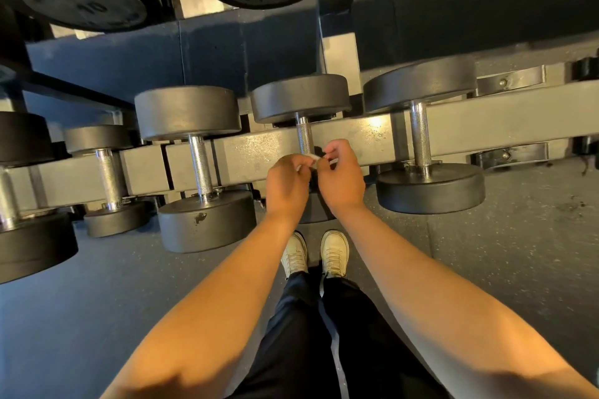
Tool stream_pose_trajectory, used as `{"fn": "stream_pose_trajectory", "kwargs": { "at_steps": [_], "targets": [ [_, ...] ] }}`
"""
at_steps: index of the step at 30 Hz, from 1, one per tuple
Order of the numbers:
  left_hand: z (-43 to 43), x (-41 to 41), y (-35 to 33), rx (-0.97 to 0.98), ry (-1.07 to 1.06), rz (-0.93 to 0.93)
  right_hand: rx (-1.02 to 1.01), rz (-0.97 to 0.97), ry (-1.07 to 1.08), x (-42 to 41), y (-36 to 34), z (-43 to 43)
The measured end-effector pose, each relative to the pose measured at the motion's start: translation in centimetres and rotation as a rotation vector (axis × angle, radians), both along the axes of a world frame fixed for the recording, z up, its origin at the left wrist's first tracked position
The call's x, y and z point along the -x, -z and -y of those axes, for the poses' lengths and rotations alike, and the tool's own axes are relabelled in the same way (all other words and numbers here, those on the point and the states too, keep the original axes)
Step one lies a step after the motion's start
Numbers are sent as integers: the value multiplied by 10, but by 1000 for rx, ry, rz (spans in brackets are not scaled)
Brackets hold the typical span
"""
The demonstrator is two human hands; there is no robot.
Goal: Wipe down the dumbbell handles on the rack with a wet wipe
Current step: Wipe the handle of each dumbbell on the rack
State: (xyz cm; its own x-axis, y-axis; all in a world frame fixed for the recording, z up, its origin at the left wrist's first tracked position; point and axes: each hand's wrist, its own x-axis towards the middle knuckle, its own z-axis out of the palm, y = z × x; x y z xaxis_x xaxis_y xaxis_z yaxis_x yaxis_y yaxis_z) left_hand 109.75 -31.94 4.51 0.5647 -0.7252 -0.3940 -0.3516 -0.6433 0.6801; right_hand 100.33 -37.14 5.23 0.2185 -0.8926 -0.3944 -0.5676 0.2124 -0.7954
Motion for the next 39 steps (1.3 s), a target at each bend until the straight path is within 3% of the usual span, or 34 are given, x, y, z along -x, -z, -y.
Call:
{"fn": "stream_pose_trajectory", "kwargs": {
  "at_steps": [3,7,13,20,29,36,39],
  "targets": [
    [9,4,-7,103,-16,15,-3,109,-25,-6,-5,11],
    [13,-1,-14,91,-2,21,-24,104,-111,-32,0,23],
    [11,2,-15,190,-246,-144,10,83,146,-55,18,33],
    [9,-2,-5,60,-217,-176,-136,167,404,-76,23,46],
    [13,-2,-8,23,-266,-189,-241,-32,136,-47,20,46],
    [13,-3,-7,15,-246,-171,-354,142,348,-64,20,56],
    [13,-4,-6,16,-233,-172,-303,71,227,-66,24,64]
  ]
}}
